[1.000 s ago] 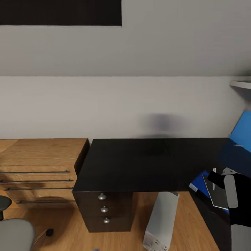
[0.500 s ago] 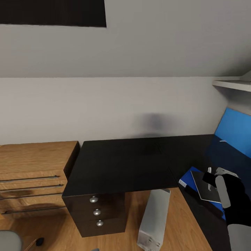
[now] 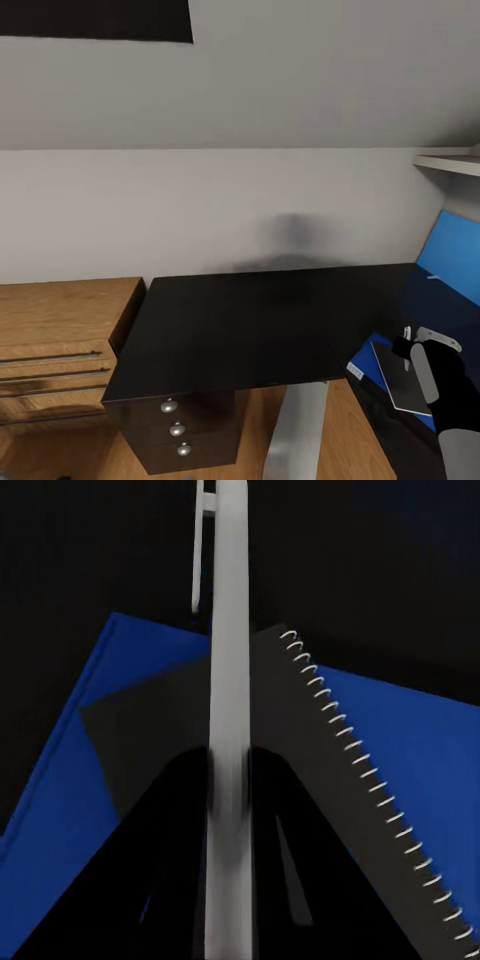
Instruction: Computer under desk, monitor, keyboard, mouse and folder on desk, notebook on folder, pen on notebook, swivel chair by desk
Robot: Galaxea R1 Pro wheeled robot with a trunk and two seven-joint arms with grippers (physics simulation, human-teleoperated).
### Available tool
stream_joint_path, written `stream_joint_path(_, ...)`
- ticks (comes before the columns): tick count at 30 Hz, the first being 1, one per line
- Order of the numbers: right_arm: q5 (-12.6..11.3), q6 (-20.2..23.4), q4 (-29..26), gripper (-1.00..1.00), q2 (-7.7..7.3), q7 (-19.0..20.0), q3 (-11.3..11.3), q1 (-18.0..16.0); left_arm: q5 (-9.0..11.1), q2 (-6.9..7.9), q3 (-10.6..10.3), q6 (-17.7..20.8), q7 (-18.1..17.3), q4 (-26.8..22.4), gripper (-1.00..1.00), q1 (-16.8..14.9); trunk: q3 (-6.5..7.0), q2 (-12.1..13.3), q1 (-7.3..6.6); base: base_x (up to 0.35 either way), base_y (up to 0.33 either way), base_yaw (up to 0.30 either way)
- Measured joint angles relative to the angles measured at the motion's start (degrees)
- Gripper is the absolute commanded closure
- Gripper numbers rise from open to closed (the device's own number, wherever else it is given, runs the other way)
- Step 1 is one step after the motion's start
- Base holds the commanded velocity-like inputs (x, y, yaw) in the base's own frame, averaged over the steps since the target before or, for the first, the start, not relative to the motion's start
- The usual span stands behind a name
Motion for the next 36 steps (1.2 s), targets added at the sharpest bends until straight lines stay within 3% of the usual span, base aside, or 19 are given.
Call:
stream_joint_path(5,0.3,-1.1,2.0,1.00,-0.07,-0.1,0.0,-0.1,0.1,0.05,-0.1,0.0,0.1,0.0,-1.00,0.0,0.00,0.0,0.01,0.035,-0.011,0.000)
stream_joint_path(11,3.3,-4.1,9.1,1.00,-1.30,-0.1,0.0,-0.4,0.2,0.07,-0.2,0.0,0.0,-0.1,-1.00,0.0,0.00,0.0,0.01,0.002,-0.001,0.000)
stream_joint_path(27,3.6,-4.2,9.9,1.00,-1.36,-0.1,0.9,-0.4,0.2,0.08,-0.2,0.0,0.0,-0.1,-1.00,0.0,0.00,0.0,0.01,0.000,0.000,0.000)
stream_joint_path(28,3.6,-4.2,9.9,-1.00,-1.37,-0.1,0.9,-0.4,0.2,0.08,-0.2,0.0,0.0,-0.1,-1.00,0.0,0.00,0.0,0.01,0.000,0.000,0.000)
stream_joint_path(36,3.5,-4.3,9.8,-1.00,-1.40,0.0,1.1,-0.4,0.2,0.08,-0.2,0.0,0.0,-0.1,-1.00,0.0,0.00,0.0,0.01,0.000,0.000,0.000)
